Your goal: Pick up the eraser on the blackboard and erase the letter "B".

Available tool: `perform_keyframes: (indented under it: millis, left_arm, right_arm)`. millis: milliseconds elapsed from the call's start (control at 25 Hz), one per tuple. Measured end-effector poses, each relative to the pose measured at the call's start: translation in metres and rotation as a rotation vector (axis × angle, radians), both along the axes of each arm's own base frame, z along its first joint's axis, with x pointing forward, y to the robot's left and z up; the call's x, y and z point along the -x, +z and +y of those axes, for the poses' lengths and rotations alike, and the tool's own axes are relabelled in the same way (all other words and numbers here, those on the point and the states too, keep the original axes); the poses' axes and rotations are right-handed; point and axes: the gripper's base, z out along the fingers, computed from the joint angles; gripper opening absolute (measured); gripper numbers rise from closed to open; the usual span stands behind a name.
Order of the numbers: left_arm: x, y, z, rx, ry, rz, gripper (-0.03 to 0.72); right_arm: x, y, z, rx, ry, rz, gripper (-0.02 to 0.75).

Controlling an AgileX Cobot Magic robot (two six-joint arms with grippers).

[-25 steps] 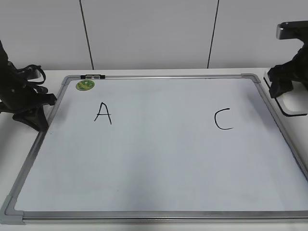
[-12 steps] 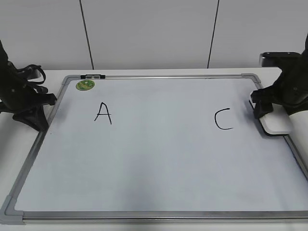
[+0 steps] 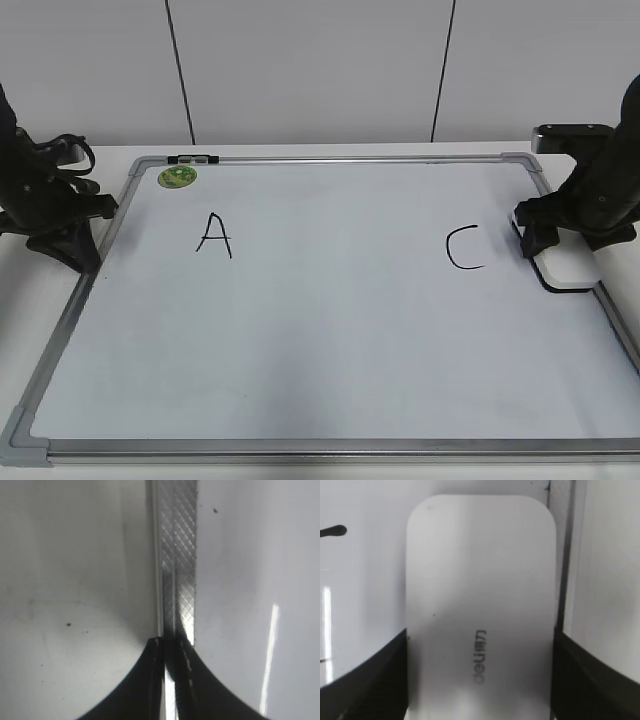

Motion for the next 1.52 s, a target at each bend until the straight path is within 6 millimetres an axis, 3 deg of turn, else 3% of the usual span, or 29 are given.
perform_keyframes:
  millis: [160,320,480,600,720,840,960,1280,1520]
  left_arm:
    - [0.000,0.000,0.000,0.000,0.000,0.000,0.038]
    - [0.000,0.000,0.000,0.000,0.000,0.000,0.041]
    - [0.000,0.000,0.000,0.000,-0.002,0.002,0.062]
    - [0.000,0.002,0.001,-0.003,-0.006,-0.001,0.148]
    - [0.001,0.014,0.005,-0.001,-0.003,-0.011,0.312]
    - [-0.001,0.045,0.008,0.002,-0.006,-0.060,0.426]
    - [0.003,0.085,0.009,0.010,-0.024,-0.094,0.460]
    - [0.044,0.181,0.006,0.016,-0.055,-0.209,0.456]
    - [0.098,0.264,-0.003,0.015,-0.060,-0.417,0.412]
  right_arm:
    - [-0.002,0.001,0.000,-0.006,-0.018,-0.025,0.613]
    - [-0.002,0.002,0.000,-0.008,-0.024,-0.027,0.629]
    - [0.000,0.017,0.000,-0.009,-0.025,-0.061,0.630]
    - [0.004,0.046,0.000,-0.008,-0.024,-0.129,0.630]
    - [0.011,0.070,-0.001,0.002,-0.017,-0.173,0.629]
    - [0.020,0.092,-0.001,0.017,-0.007,-0.196,0.629]
    - [0.036,0.116,-0.001,0.018,-0.004,-0.190,0.628]
    - [0.092,0.180,0.000,0.015,0.006,-0.171,0.612]
    - [0.138,0.218,0.001,0.017,0.012,-0.174,0.594]
